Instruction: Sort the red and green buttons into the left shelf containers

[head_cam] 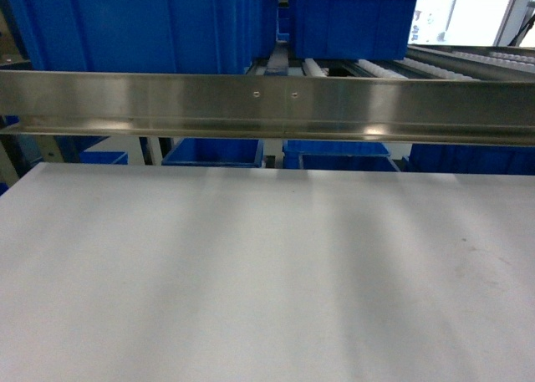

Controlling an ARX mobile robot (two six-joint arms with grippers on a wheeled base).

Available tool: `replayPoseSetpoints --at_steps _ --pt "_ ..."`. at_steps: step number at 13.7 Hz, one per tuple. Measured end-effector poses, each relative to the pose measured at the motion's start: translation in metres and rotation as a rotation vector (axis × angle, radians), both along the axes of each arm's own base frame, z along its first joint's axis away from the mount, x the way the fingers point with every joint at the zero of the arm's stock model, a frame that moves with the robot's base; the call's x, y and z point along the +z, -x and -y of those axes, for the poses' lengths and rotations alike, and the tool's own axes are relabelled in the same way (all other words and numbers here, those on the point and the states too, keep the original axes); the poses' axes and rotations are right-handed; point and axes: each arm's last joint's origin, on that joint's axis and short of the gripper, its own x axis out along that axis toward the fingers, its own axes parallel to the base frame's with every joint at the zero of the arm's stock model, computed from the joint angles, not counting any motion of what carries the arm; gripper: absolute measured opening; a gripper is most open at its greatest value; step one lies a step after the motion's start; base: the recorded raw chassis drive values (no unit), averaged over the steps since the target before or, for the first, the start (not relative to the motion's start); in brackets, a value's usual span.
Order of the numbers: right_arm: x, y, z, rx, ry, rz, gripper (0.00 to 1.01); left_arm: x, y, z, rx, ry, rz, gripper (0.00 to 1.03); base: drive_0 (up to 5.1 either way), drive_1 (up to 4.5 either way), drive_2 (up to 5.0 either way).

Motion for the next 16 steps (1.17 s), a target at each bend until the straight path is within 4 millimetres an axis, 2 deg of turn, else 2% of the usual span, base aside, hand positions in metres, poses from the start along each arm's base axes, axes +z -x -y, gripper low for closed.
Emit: replayPoseSetpoints --at_steps 16 --pt "-0.0004 0.0000 0.0000 0.000 0.000 0.001 0.34 -0.0003 0.0000 0.0000 0.000 -0.001 -0.002 0.25 -4.9 2.15 2.7"
